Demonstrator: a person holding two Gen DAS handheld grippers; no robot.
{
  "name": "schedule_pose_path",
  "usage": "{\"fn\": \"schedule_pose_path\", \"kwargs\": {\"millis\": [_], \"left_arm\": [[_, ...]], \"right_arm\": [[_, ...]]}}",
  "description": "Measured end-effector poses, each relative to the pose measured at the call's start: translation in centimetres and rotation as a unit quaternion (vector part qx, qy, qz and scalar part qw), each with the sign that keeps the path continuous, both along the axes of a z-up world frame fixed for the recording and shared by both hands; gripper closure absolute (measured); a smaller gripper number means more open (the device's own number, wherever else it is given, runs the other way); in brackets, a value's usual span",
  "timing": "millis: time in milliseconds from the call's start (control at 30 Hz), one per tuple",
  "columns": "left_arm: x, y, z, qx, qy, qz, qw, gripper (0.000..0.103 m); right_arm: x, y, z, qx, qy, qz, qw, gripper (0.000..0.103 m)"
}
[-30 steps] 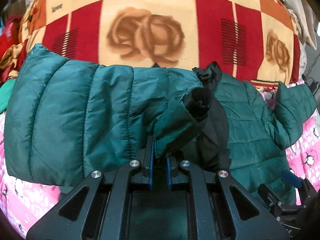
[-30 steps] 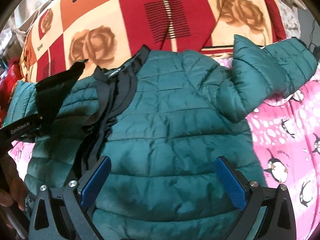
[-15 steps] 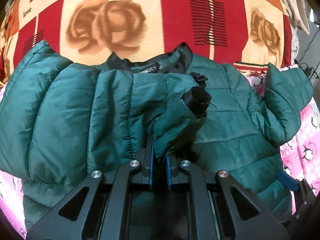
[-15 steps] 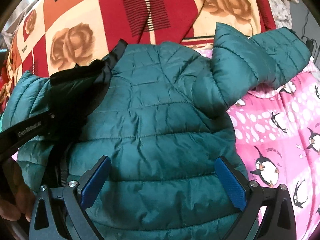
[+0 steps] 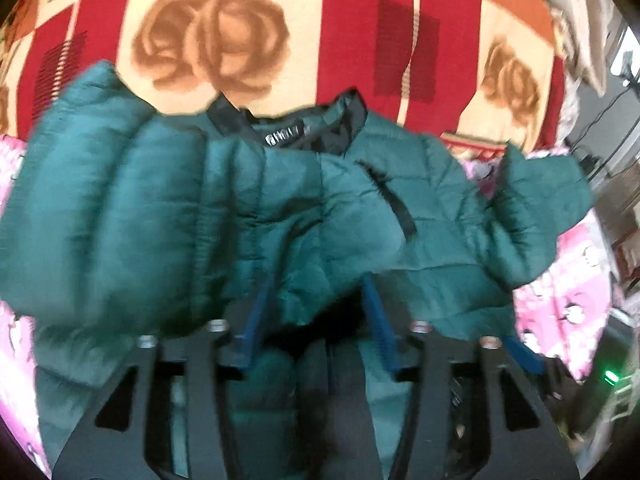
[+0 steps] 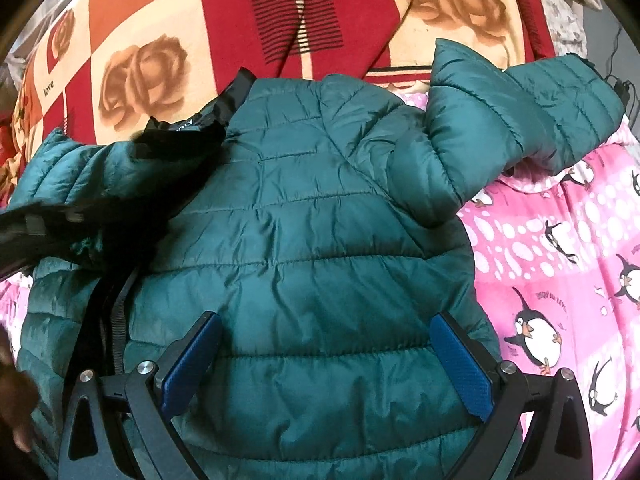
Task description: Fold large clothes
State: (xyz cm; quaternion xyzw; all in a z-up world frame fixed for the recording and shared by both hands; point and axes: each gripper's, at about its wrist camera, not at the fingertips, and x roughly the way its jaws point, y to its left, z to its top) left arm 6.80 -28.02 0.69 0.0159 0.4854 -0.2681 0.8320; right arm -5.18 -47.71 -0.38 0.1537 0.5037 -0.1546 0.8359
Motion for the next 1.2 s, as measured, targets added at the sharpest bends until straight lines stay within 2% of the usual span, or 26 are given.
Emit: {"fn": "schedule_pose_path", "kwargs": {"millis": [33,67,133,267,367,567,667,733,767,800,867,900,1067,1200], "left_arm": [[-0.2,0.5,0.6,-0.004,-0.007,0.001,1.0000,0.034],[-0.6,1.5,1.6,-0.012,-0.017,0.002,0.9998,0.032],[-1.1,3.4,3.4,-0.021,-0.035,0.006,0.9991,0.032],[-1.2,7.5,5.3,-0.012,-0.073,0.038,0.9966,0.032],[-0.3,10.7,5.5,0.003,-0.094,0.080,0.9923,0.032],[1.5,16.4,3.6,-0.002,-0.070,0.152,0.9859,0.032],[2.2,18.6,2.7,0.003,-0.062,0.173,0.9830,0.032],[2.6,19.7,1.9,0.007,-0.052,0.187,0.9809,0.032],[2.9,20.0,1.6,0.007,-0.047,0.193,0.9801,0.032],[3.1,20.5,1.3,0.006,-0.042,0.199,0.9792,0.032],[3.3,21.1,0.7,0.003,-0.034,0.207,0.9777,0.032],[3.3,21.4,0.5,0.002,-0.032,0.210,0.9771,0.032],[3.4,21.7,-0.1,0.001,-0.024,0.216,0.9761,0.032],[3.5,21.6,-0.3,0.000,-0.025,0.215,0.9764,0.032]], "right_arm": [[-0.1,-0.1,0.1,0.006,-0.001,-0.002,1.000,0.000],[-0.1,-0.2,0.4,0.016,-0.004,-0.005,1.000,0.000],[-0.3,-0.3,1.0,0.044,-0.020,-0.009,0.999,0.000],[0.5,0.1,3.1,0.077,-0.046,-0.003,0.996,0.000],[2.8,0.7,4.0,0.075,-0.050,0.007,0.996,0.000],[9.0,0.8,2.4,0.108,-0.027,0.008,0.994,0.000],[11.2,1.3,0.5,0.134,-0.018,0.018,0.991,0.021],[12.1,1.9,-0.3,0.150,-0.029,0.033,0.988,0.037],[12.4,2.4,-0.3,0.148,-0.038,0.047,0.987,0.044],[12.7,2.8,-0.3,0.139,-0.041,0.058,0.988,0.055],[12.8,3.7,0.4,0.107,-0.046,0.075,0.990,0.066],[12.8,3.9,0.9,0.094,-0.051,0.081,0.991,0.079],[12.1,3.7,4.6,-0.006,-0.090,0.094,0.992,0.083],[11.6,1.6,6.4,-0.070,-0.100,0.071,0.990,0.083]]}}
